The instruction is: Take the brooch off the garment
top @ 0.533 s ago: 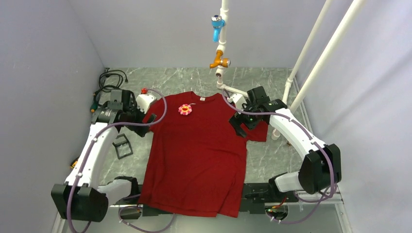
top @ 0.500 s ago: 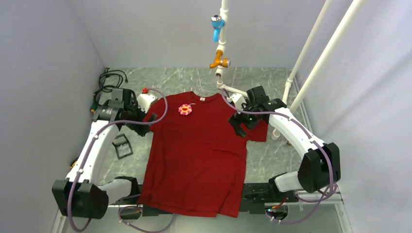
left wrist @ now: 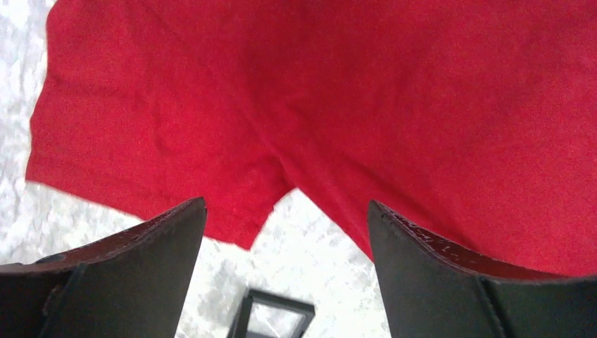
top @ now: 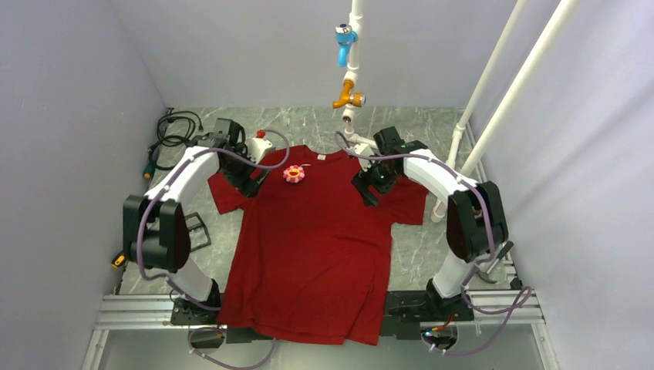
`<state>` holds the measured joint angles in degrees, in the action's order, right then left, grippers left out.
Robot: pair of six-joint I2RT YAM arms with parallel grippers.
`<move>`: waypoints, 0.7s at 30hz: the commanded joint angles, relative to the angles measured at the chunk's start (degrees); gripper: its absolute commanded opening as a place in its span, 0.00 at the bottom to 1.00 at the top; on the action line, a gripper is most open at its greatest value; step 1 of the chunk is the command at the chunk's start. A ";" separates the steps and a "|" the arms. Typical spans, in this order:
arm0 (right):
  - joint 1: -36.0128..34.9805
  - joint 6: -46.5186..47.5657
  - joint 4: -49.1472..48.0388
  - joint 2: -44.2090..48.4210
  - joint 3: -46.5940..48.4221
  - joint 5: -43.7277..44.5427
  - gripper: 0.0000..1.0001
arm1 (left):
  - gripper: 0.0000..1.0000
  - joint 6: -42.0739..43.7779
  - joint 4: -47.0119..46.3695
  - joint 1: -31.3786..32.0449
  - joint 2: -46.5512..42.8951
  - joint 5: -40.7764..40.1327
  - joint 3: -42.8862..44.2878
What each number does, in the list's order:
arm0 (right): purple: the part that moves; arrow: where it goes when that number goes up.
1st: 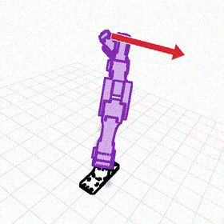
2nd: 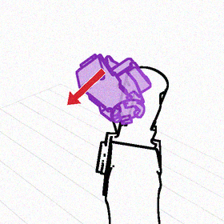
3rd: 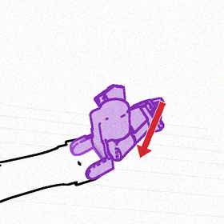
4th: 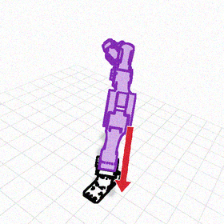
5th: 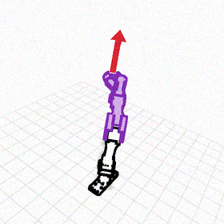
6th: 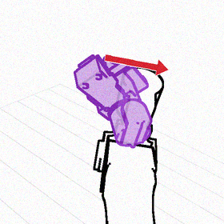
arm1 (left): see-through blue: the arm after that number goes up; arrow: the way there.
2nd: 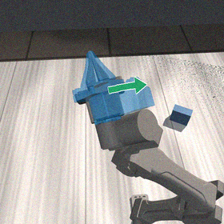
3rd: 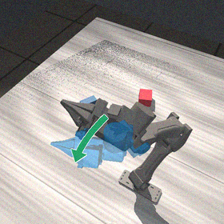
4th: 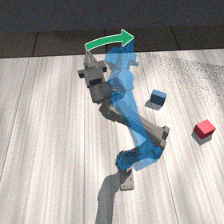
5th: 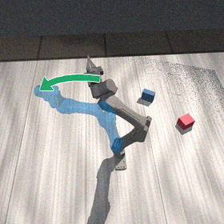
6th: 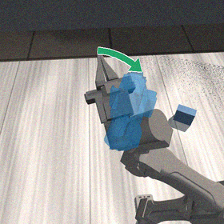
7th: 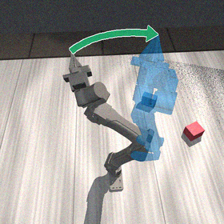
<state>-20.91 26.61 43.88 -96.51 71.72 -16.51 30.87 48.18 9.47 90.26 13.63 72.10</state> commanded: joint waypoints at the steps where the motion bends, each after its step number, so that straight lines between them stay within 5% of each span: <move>1: -0.34 0.54 -2.61 -5.04 4.07 0.73 0.81 | 0.87 -0.94 -3.04 1.01 6.45 0.54 5.01; 12: -0.36 1.26 -5.11 -14.81 6.01 2.29 0.63 | 0.57 -3.71 -4.05 3.16 20.47 -4.02 10.83; 21: -0.32 5.86 -5.25 -15.45 0.71 4.02 0.49 | 0.31 -1.86 -3.01 4.15 19.92 -3.85 4.80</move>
<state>-21.10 29.04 39.51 -111.28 75.66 -13.47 27.83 44.29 12.84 112.33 9.65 79.85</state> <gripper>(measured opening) 0.518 0.360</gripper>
